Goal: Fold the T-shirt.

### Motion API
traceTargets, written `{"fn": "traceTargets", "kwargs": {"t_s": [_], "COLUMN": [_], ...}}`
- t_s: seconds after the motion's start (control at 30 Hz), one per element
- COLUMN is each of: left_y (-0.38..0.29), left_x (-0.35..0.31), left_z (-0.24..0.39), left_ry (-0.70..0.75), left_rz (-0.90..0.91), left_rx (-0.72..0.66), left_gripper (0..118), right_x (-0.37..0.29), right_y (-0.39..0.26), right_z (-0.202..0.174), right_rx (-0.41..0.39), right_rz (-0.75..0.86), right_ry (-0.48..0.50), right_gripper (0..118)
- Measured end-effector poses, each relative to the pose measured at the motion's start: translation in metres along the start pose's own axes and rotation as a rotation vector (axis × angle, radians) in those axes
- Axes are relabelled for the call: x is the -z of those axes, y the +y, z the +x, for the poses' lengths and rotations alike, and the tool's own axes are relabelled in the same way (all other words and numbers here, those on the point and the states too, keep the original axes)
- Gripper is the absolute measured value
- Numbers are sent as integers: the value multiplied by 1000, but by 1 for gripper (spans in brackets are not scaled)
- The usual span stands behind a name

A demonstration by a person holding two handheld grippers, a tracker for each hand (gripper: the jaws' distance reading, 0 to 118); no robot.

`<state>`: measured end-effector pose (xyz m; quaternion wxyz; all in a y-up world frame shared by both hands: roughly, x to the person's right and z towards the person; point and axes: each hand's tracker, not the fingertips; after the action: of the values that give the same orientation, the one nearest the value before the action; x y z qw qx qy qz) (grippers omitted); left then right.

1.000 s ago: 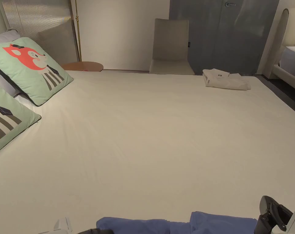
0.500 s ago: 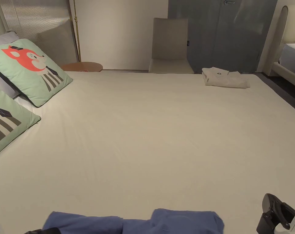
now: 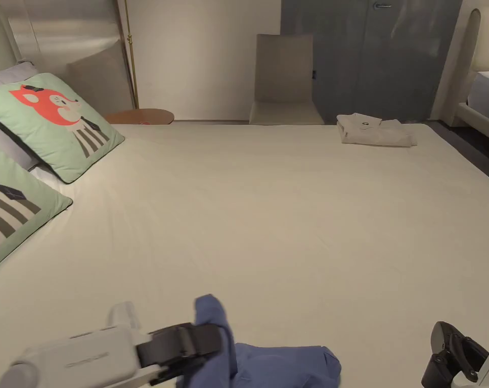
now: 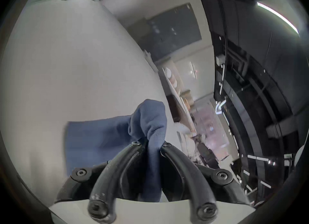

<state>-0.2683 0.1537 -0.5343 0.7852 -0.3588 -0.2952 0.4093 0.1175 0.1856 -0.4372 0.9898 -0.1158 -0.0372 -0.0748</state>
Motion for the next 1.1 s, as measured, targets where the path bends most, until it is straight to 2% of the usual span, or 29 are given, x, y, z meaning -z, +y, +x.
{"fn": "traceTargets", "kwargs": {"t_s": [0.17,0.3,0.4,0.47,0.53,0.6,0.67,0.7,0.73,0.77,0.83,0.87,0.93,1.1], "left_y": [-28,-60,-72,-71,-65,-60,-57,-59,-63,-69,-87,-93,-111,-143], "left_x": [94,153,165,154,138,115,98,92,89,91,104,107,116,154], "left_z": [15,17,13,17,25,32,35,36,36,35,31,26,22,39], "left_ry": [78,257,224,119,80,85,173,242,317,405,592,619,561,566], "left_rz": [-108,-170,-179,-155,-115,-9,70,108,140,164,127,116,64,34], "left_rx": [44,102,86,29,31,113,236,300,380,470,613,653,670,756], "left_gripper": [7,10,48,80,109,110,104,86,43,6,1,1,1,1], "right_x": [-7,-10,-13,-14,-13,-12,-11,-11,-10,-9,-8,-7,-8,-10], "right_y": [2,1,1,1,0,-1,-2,-3,-4,-5,-6,-6,-6,-5], "right_z": [21,34,40,43,46,47,47,47,47,46,45,44,43,45], "right_rx": [25,42,49,50,57,61,72,75,75,76,82,83,82,80], "right_rz": [10,12,12,14,11,10,7,5,3,1,-4,-5,-4,-4], "right_ry": [-52,-84,-98,-108,-112,-117,-114,-113,-111,-108,-100,-96,-91,-91], "right_gripper": [1,1,1,1,1,1,1,1,1,1,1,1,1,1]}}
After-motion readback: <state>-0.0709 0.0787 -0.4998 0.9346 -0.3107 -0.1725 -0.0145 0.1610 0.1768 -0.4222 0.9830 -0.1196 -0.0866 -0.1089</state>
